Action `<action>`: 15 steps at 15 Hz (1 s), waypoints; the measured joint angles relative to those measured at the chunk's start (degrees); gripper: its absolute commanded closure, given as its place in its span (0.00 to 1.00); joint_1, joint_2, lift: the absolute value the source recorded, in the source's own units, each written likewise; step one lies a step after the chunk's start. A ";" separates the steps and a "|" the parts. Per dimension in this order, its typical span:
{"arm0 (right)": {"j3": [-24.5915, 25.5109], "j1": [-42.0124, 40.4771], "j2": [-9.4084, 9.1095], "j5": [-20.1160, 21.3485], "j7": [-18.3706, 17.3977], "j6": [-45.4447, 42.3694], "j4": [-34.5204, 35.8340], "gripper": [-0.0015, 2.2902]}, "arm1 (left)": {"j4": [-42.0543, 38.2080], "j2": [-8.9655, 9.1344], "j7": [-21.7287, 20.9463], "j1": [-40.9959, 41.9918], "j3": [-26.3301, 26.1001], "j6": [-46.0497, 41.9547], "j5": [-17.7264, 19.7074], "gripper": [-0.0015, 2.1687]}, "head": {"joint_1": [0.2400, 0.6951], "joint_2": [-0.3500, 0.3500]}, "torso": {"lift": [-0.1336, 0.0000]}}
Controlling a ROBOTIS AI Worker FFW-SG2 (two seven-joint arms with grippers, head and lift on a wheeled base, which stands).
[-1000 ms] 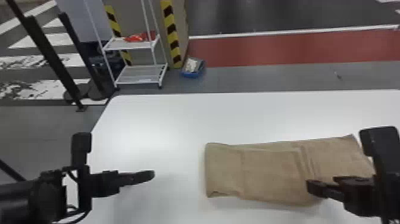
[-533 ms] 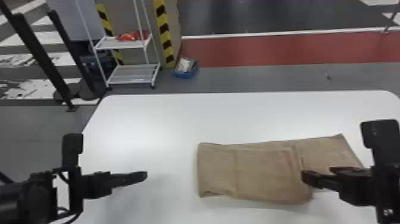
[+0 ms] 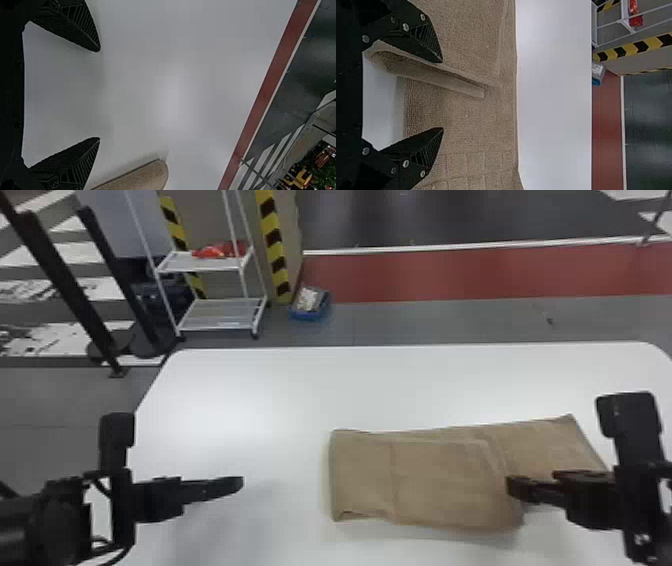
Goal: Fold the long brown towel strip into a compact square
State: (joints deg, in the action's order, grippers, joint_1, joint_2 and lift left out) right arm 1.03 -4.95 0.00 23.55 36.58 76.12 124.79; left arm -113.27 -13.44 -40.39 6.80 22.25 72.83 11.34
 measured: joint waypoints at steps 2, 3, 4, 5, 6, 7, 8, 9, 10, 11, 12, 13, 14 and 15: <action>-0.26 0.10 0.00 -0.19 -0.01 -1.91 -1.27 0.15 | 0.21 0.01 -0.02 -0.20 -0.37 -0.08 -0.05 0.04 | 1.00 0.68 | 0.04; -0.57 0.14 0.00 -0.21 -0.01 -2.84 -1.92 0.16 | 0.23 0.04 -0.09 -0.25 -0.47 -0.09 -0.08 0.04 | 1.00 0.68 | 0.04; -0.96 0.17 0.00 -0.18 -0.03 -3.67 -2.63 0.21 | 0.25 0.04 -0.13 -0.25 -0.50 -0.09 -0.16 0.04 | 1.00 0.68 | 0.04; -1.31 0.20 0.00 -0.08 -0.02 -4.22 -3.14 0.22 | 0.25 0.04 -0.16 -0.18 -0.41 -0.09 -0.21 0.04 | 1.00 0.69 | 0.04; -1.65 0.20 0.00 0.05 -0.03 -4.66 -3.59 0.22 | 0.25 0.02 -0.21 -0.05 -0.19 -0.09 -0.25 0.05 | 1.00 0.70 | 0.04; -1.87 0.20 0.00 0.13 -0.07 -4.87 -3.89 0.22 | 0.25 0.01 -0.30 0.10 0.02 -0.09 -0.27 0.05 | 1.00 0.71 | 0.04; -2.00 0.18 0.00 0.17 -0.09 -4.94 -4.03 0.22 | 0.25 0.00 -0.37 0.20 0.16 -0.09 -0.27 0.05 | 1.00 0.71 | 0.04; -2.23 0.06 0.00 0.23 -0.17 -4.97 -4.09 0.22 | 0.25 0.00 -0.40 0.28 0.22 -0.09 -0.27 0.05 | 1.00 0.71 | 0.04; -2.48 -0.07 0.00 0.32 -0.30 -5.01 -4.11 0.28 | 0.24 0.00 -0.46 0.31 0.25 -0.09 -0.27 0.05 | 1.00 0.72 | 0.04; -2.65 -0.17 0.00 0.39 -0.43 -5.02 -4.12 0.30 | 0.22 0.00 -0.49 0.32 0.24 -0.09 -0.23 0.05 | 1.00 0.72 | 0.04; -2.74 -0.27 0.00 0.44 -0.54 -5.07 -4.12 0.30 | 0.15 0.00 -0.55 0.32 0.21 -0.09 -0.17 0.05 | 1.00 0.72 | 0.04; -2.78 -0.38 0.00 0.48 -0.61 -5.12 -4.14 0.30 | 0.08 0.00 -0.60 0.32 0.21 -0.09 -0.12 0.05 | 1.00 0.72 | 0.04; -2.79 -0.44 0.00 0.51 -0.63 -5.14 -4.14 0.30 | 0.03 0.00 -0.64 0.33 0.22 -0.09 -0.10 0.05 | 1.00 0.72 | 0.04; -2.79 -0.48 0.00 0.53 -0.63 -5.17 -4.14 0.34 | -0.02 0.00 -0.71 0.35 0.27 -0.09 -0.10 0.05 | 1.00 0.72 | 0.04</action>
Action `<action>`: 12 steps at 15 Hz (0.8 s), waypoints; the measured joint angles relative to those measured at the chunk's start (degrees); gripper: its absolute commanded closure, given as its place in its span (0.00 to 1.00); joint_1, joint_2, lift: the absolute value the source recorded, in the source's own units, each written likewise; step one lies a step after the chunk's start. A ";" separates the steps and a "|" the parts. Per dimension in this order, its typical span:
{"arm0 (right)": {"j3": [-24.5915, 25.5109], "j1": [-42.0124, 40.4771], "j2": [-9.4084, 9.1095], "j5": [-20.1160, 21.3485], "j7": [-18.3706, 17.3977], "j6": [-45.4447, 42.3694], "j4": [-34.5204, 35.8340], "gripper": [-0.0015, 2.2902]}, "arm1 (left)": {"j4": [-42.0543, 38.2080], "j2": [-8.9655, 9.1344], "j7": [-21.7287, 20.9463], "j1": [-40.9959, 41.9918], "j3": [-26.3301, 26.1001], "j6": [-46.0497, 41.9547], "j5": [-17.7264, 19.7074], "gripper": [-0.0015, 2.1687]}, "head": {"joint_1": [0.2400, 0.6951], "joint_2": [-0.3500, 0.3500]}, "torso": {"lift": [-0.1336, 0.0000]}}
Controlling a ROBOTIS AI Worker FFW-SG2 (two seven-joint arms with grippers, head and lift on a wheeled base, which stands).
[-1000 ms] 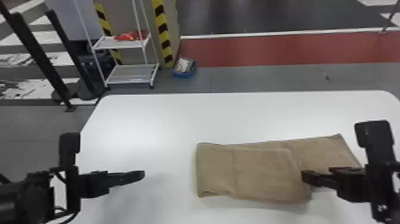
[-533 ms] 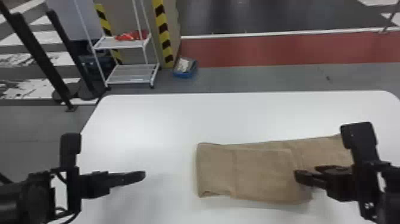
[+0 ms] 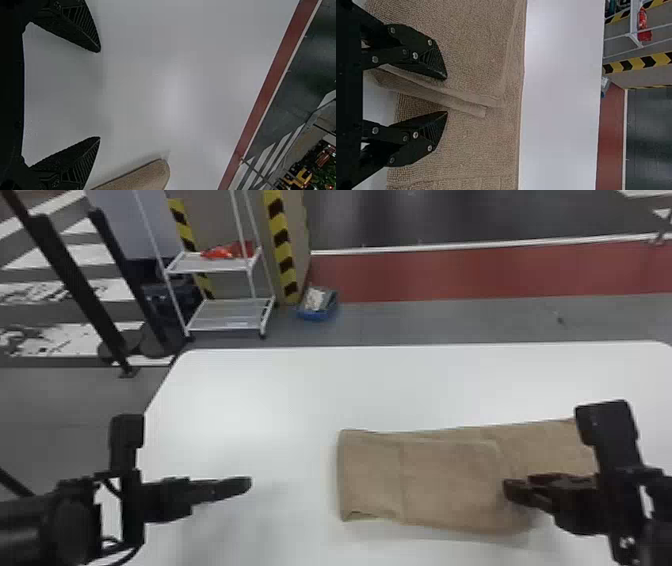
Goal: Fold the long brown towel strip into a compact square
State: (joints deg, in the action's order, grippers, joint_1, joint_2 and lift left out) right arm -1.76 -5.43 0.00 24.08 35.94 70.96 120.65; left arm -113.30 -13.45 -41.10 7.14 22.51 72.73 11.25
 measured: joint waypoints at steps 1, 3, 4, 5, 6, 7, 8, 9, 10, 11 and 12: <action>-0.02 -0.01 0.00 0.05 0.00 -0.07 0.00 0.41 | -0.12 0.00 -0.20 0.03 0.09 0.00 0.02 0.05 | 1.00 0.72 | 0.04; -0.11 0.04 0.00 0.24 0.00 -0.12 0.01 0.41 | -0.49 0.00 -0.33 0.13 0.28 0.00 0.16 0.05 | 1.00 0.72 | 0.04; -0.24 0.10 0.00 0.33 0.00 -0.08 0.01 0.41 | -0.65 0.00 -0.37 0.21 0.38 0.00 0.25 0.05 | 1.00 0.72 | 0.04; -0.40 0.15 0.00 0.43 0.00 -0.08 -0.03 0.41 | -0.73 0.00 -0.44 0.28 0.48 0.00 0.31 0.05 | 1.00 0.72 | 0.04; -0.48 0.19 0.00 0.49 0.00 -0.10 -0.09 0.41 | -0.77 0.00 -0.58 0.31 0.59 0.00 0.34 0.05 | 1.00 0.72 | 0.04; -0.59 0.25 0.00 0.53 0.00 -0.10 -0.09 0.41 | -0.78 -0.02 -0.67 0.32 0.69 0.00 0.35 0.05 | 1.00 0.72 | 0.04; -0.73 0.31 0.00 0.54 0.00 -0.09 -0.09 0.41 | -0.78 -0.06 -0.70 0.32 0.75 0.00 0.35 0.05 | 1.00 0.72 | 0.04; -0.92 0.46 0.00 0.54 0.02 -0.07 -0.06 0.41 | -0.78 -0.08 -0.73 0.32 0.80 0.00 0.35 0.05 | 1.00 0.73 | 0.04; -1.14 0.70 0.00 0.53 0.07 -0.04 0.15 0.41 | -0.78 -0.09 -0.74 0.33 0.83 0.01 0.35 0.05 | 1.00 0.73 | 0.04; -1.33 1.06 0.00 0.45 0.09 -0.01 0.44 0.41 | -0.79 -0.09 -0.77 0.33 0.89 0.04 0.36 0.05 | 1.00 0.73 | 0.04; -1.48 1.41 0.00 0.36 0.09 0.00 0.68 0.41 | -0.80 -0.10 -0.82 0.33 0.97 0.10 0.36 0.05 | 1.00 0.74 | 0.04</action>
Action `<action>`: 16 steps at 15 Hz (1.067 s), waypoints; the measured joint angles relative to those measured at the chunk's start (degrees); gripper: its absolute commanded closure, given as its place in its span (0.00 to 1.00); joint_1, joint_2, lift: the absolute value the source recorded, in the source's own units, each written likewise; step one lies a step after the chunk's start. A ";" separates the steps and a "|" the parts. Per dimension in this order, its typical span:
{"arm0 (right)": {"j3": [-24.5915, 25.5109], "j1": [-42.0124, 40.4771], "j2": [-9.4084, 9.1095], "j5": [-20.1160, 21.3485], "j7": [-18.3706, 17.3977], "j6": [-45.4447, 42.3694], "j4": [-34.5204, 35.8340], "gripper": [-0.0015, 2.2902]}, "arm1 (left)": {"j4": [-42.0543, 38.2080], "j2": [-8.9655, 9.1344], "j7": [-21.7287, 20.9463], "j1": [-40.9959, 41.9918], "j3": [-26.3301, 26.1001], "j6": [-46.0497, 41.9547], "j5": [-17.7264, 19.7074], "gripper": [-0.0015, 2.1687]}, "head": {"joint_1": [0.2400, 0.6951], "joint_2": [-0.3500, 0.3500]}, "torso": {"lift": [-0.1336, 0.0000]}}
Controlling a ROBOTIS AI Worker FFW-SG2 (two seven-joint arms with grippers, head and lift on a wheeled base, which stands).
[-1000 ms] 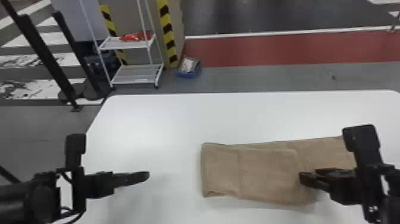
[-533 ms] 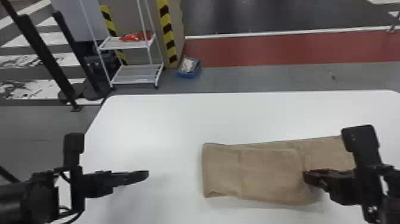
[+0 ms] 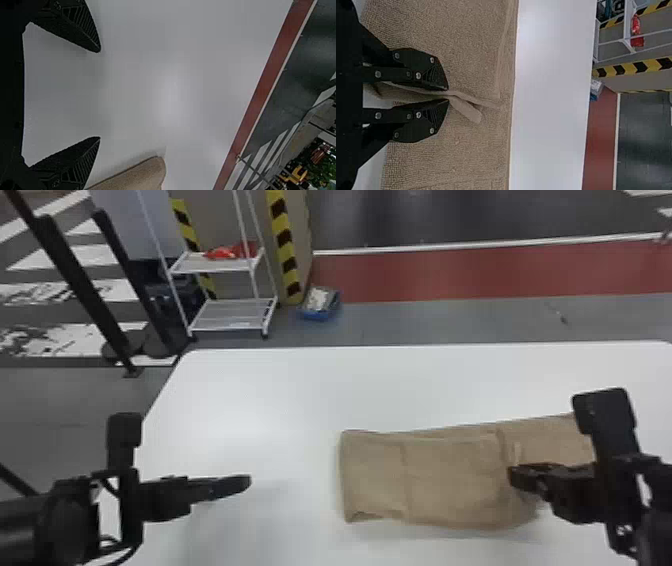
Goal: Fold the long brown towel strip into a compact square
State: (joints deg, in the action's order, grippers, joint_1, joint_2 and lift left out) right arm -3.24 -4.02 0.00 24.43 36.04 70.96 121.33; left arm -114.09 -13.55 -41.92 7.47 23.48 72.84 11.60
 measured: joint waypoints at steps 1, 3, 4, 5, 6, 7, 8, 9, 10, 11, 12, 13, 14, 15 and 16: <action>-0.16 0.45 0.00 -0.11 0.00 0.01 0.19 0.41 | -0.09 0.00 -0.13 0.00 0.15 0.05 0.00 0.05 | 1.00 0.74 | 0.04; -0.27 1.45 0.00 -0.49 0.00 0.00 0.44 0.41 | -0.57 0.00 -0.28 0.00 0.62 0.07 0.02 0.05 | 1.00 0.75 | 0.04; -0.09 2.02 0.00 -0.88 0.00 -0.06 0.83 0.41 | -0.94 0.00 -0.32 0.02 0.97 0.07 0.13 0.05 | 1.00 0.75 | 0.04; 0.47 2.60 0.00 -1.42 0.00 -0.09 1.48 0.41 | -1.31 0.00 -0.35 0.07 1.47 0.07 0.33 0.05 | 1.00 0.75 | 0.04; 1.29 3.15 0.00 -2.09 0.04 0.00 2.18 0.41 | -1.53 0.01 -0.36 0.11 1.88 0.07 0.54 0.05 | 1.00 0.75 | 0.04; 2.78 3.87 0.00 -3.23 0.17 0.22 3.22 0.41 | -1.81 0.01 -0.36 0.11 2.26 0.07 0.70 0.05 | 1.00 0.74 | 0.04; 4.78 4.58 0.00 -4.67 0.30 0.60 4.43 0.41 | -2.15 0.03 -0.34 0.12 2.61 0.05 0.86 0.05 | 1.00 0.73 | 0.04; 6.58 5.02 0.00 -5.70 0.41 1.02 5.21 0.41 | -2.42 0.10 -0.28 0.19 2.93 -0.20 1.22 0.05 | 1.00 0.71 | 0.04; 8.61 5.17 0.00 -6.55 0.51 1.51 5.69 0.41 | -2.60 0.25 -0.16 0.38 3.34 -1.27 2.00 0.05 | 1.00 0.69 | 0.04; 10.35 4.98 0.00 -7.30 0.57 1.77 5.78 0.41 | -2.67 0.43 0.02 0.67 3.65 -2.88 2.73 0.05 | 1.00 0.67 | 0.04; 12.32 4.52 0.00 -8.17 0.49 1.85 5.37 0.41 | -2.70 0.73 0.41 1.08 3.86 -4.83 3.31 0.05 | 1.00 0.66 | 0.04; 13.73 4.02 0.00 -8.73 0.44 1.82 4.22 0.41 | -2.71 1.04 0.59 1.39 3.92 -6.06 3.58 0.05 | 1.00 0.63 | 0.04; 14.51 3.57 0.00 -8.98 0.43 1.50 2.87 0.41 | -2.71 1.22 0.58 1.53 3.85 -6.62 3.65 0.05 | 1.00 0.62 | 0.04; 14.94 3.32 0.00 -9.09 0.43 1.02 1.93 0.41 | -2.71 1.32 0.46 1.57 3.70 -6.81 3.65 0.05 | 1.00 0.61 | 0.04; 15.52 3.29 0.00 -9.18 0.37 0.57 1.25 0.41 | -2.71 1.38 0.37 1.58 3.58 -6.87 3.61 0.05 | 1.00 0.60 | 0.04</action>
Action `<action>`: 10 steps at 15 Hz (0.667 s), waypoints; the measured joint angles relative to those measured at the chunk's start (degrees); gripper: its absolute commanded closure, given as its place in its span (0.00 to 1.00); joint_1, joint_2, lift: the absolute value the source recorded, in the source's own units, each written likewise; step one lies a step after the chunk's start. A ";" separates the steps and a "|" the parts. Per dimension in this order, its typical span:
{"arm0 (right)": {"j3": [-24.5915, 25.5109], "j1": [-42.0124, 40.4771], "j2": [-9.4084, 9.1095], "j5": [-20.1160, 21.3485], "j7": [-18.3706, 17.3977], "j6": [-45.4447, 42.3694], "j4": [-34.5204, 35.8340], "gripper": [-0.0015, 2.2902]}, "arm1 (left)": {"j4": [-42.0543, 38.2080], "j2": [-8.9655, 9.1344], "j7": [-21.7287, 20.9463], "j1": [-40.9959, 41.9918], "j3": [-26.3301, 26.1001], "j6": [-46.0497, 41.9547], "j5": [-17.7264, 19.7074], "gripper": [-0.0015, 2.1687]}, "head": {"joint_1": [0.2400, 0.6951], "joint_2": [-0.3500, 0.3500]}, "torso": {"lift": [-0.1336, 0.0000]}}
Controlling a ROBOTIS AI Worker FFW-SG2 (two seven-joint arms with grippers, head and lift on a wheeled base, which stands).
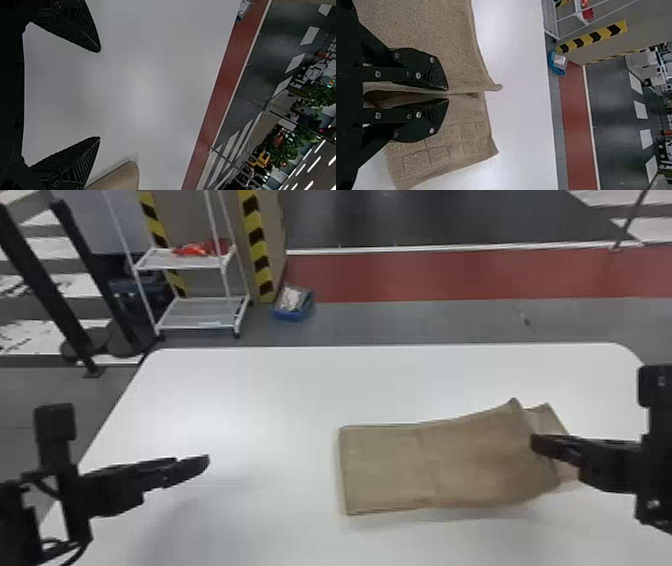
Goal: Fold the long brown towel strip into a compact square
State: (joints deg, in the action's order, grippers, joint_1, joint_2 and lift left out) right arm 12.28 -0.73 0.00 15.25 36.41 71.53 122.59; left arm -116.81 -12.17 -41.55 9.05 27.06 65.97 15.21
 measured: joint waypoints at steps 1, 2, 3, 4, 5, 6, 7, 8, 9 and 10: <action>0.58 0.15 0.00 -0.24 0.00 -0.12 -0.23 0.41 | 0.00 0.02 -0.01 0.00 -0.06 0.01 -0.08 0.05 | 1.00 0.59 | 0.04; 1.50 0.53 0.00 -0.87 0.08 0.18 -0.16 0.41 | 0.00 0.03 0.05 0.00 -0.05 0.05 -0.19 0.05 | 1.00 0.58 | 0.04; 3.04 1.15 0.00 -1.92 0.20 1.21 0.66 0.41 | 0.00 0.04 0.07 0.00 0.06 0.08 -0.27 0.05 | 1.00 0.57 | 0.04; 5.31 1.89 0.00 -3.22 0.24 2.44 1.80 0.41 | 0.00 0.04 0.01 0.00 0.19 0.08 -0.29 0.05 | 1.00 0.56 | 0.04; 7.61 2.53 0.00 -4.33 0.22 3.32 2.50 0.41 | 0.01 0.04 -0.02 0.03 0.28 0.09 -0.29 0.05 | 1.00 0.54 | 0.04; 10.32 3.19 0.00 -5.55 0.11 3.89 2.70 0.41 | 0.02 0.04 -0.10 0.15 0.33 0.09 -0.27 0.05 | 1.00 0.52 | 0.04; 12.21 3.64 0.00 -6.31 -0.07 4.01 2.14 0.41 | 0.02 0.05 -0.17 0.32 0.33 0.08 -0.24 0.05 | 1.00 0.48 | 0.04; 13.23 3.76 0.00 -6.40 -0.27 3.40 0.18 0.41 | 0.02 0.17 -0.20 0.46 0.25 0.07 -0.23 0.05 | 1.00 0.46 | 0.04; 12.80 3.55 0.00 -5.58 -0.37 1.73 -2.50 0.41 | 0.02 0.34 -0.24 0.56 0.03 0.07 -0.30 0.05 | 1.00 0.46 | 0.04; 11.43 3.16 0.00 -4.67 -0.39 -0.06 -4.82 0.41 | 0.00 0.55 -0.28 0.65 -0.14 0.07 -0.41 0.05 | 1.00 0.46 | 0.04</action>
State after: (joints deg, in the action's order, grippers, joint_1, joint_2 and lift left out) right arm 23.71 2.42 0.00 10.58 36.02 71.47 117.77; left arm -116.80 -11.62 -41.83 9.70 26.92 66.04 14.80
